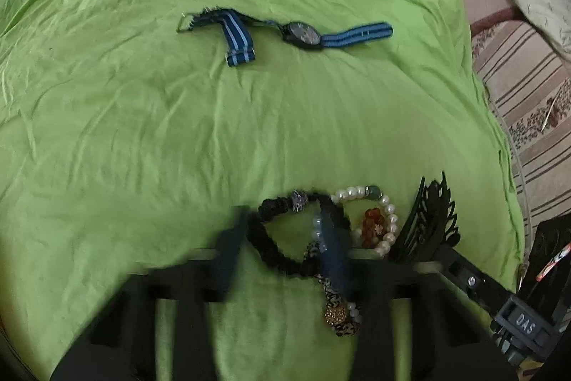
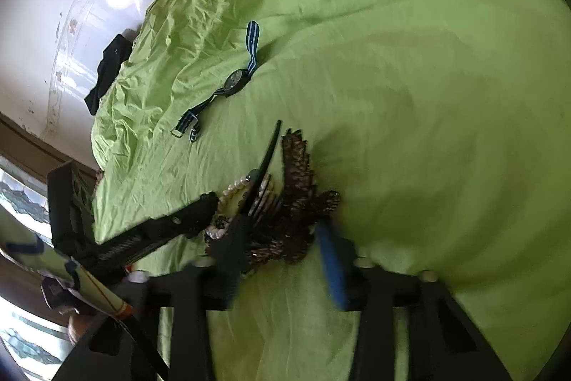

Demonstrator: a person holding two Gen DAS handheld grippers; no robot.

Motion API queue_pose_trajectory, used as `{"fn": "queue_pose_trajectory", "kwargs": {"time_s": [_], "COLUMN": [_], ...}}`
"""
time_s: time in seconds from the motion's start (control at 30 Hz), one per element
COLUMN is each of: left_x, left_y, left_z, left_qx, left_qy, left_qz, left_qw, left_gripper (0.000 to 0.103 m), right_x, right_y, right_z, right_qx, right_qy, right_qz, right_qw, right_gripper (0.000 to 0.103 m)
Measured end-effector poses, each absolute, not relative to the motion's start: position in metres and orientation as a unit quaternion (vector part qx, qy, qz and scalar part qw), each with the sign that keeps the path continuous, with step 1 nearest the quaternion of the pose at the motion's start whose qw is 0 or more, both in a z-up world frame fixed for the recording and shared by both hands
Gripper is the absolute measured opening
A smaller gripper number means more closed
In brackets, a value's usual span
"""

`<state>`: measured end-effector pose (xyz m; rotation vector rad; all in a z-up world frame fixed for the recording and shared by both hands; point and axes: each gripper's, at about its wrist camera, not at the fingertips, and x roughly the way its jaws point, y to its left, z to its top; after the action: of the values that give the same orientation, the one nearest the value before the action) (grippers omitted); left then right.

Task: Organize jewelry
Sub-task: 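Lift the bracelet with the left tool while the right tool lifts the claw clip, then carry the bracelet and claw clip into the tray and open both tools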

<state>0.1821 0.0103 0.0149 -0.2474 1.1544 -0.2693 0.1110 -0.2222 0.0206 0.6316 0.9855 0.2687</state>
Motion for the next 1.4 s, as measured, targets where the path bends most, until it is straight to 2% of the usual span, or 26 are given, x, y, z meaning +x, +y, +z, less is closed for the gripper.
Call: {"fn": "queue_pose_trajectory", "kwargs": {"time_s": [0.1, 0.13, 0.2, 0.23, 0.27, 0.47, 0.67, 0.73, 0.77, 0.8, 0.83, 0.97, 1.0, 1.1, 1.17, 1.27, 1.4], "left_x": [0.178, 0.173, 0.167, 0.162, 0.155, 0.114, 0.065, 0.052, 0.045, 0.040, 0.037, 0.024, 0.023, 0.022, 0.022, 0.022, 0.017], "left_y": [0.008, 0.008, 0.007, 0.008, 0.008, 0.015, 0.025, 0.028, 0.030, 0.032, 0.033, 0.043, 0.045, 0.046, 0.047, 0.047, 0.047], "left_z": [0.015, 0.020, 0.027, 0.033, 0.041, 0.079, 0.096, 0.095, 0.094, 0.092, 0.090, 0.080, 0.078, 0.075, 0.073, 0.071, 0.074], "left_qx": [-0.113, -0.108, -0.108, -0.109, -0.109, -0.114, -0.134, -0.135, -0.135, -0.138, -0.140, -0.157, -0.156, -0.146, -0.139, -0.133, -0.126], "left_qy": [0.546, 0.544, 0.540, 0.537, 0.533, 0.509, 0.503, 0.503, 0.504, 0.505, 0.506, 0.511, 0.511, 0.509, 0.508, 0.506, 0.501], "left_qz": [-0.128, -0.128, -0.132, -0.135, -0.139, -0.155, -0.165, -0.159, -0.156, -0.153, -0.152, -0.145, -0.142, -0.139, -0.139, -0.142, -0.146], "left_qw": [0.820, 0.822, 0.824, 0.826, 0.827, 0.839, 0.838, 0.838, 0.839, 0.838, 0.837, 0.833, 0.833, 0.837, 0.839, 0.840, 0.843], "left_gripper": [0.006, 0.006, 0.006, 0.006, 0.006, 0.006, 0.006, 0.006, 0.006, 0.006, 0.006, 0.006, 0.006, 0.006, 0.006, 0.006, 0.006], "right_x": [0.108, 0.105, 0.098, 0.094, 0.089, 0.056, 0.016, 0.009, 0.009, 0.010, 0.011, 0.029, 0.038, 0.062, 0.075, 0.094, 0.090], "right_y": [-0.223, -0.224, -0.228, -0.229, -0.231, -0.233, -0.234, -0.235, -0.236, -0.237, -0.237, -0.233, -0.229, -0.218, -0.212, -0.206, -0.214], "right_z": [0.024, 0.026, 0.031, 0.034, 0.036, 0.057, 0.079, 0.083, 0.082, 0.081, 0.080, 0.075, 0.072, 0.061, 0.052, 0.031, 0.031], "right_qx": [0.296, 0.297, 0.301, 0.305, 0.310, 0.299, 0.269, 0.254, 0.252, 0.251, 0.248, 0.233, 0.225, 0.204, 0.195, 0.188, 0.210], "right_qy": [0.463, 0.461, 0.458, 0.457, 0.458, 0.450, 0.439, 0.436, 0.438, 0.439, 0.436, 0.442, 0.446, 0.461, 0.472, 0.494, 0.489], "right_qz": [0.130, 0.132, 0.134, 0.136, 0.140, 0.144, 0.146, 0.133, 0.129, 0.123, 0.113, 0.104, 0.100, 0.095, 0.089, 0.075, 0.075], "right_qw": [0.825, 0.826, 0.825, 0.824, 0.822, 0.829, 0.845, 0.853, 0.853, 0.854, 0.858, 0.860, 0.860, 0.858, 0.855, 0.845, 0.843], "right_gripper": [0.027, 0.021, 0.019, 0.006, 0.004, 0.001, 0.002, 0.006, 0.013, 0.038, 0.059, 0.061, 0.060, 0.046, 0.043, 0.023, 0.019]}}
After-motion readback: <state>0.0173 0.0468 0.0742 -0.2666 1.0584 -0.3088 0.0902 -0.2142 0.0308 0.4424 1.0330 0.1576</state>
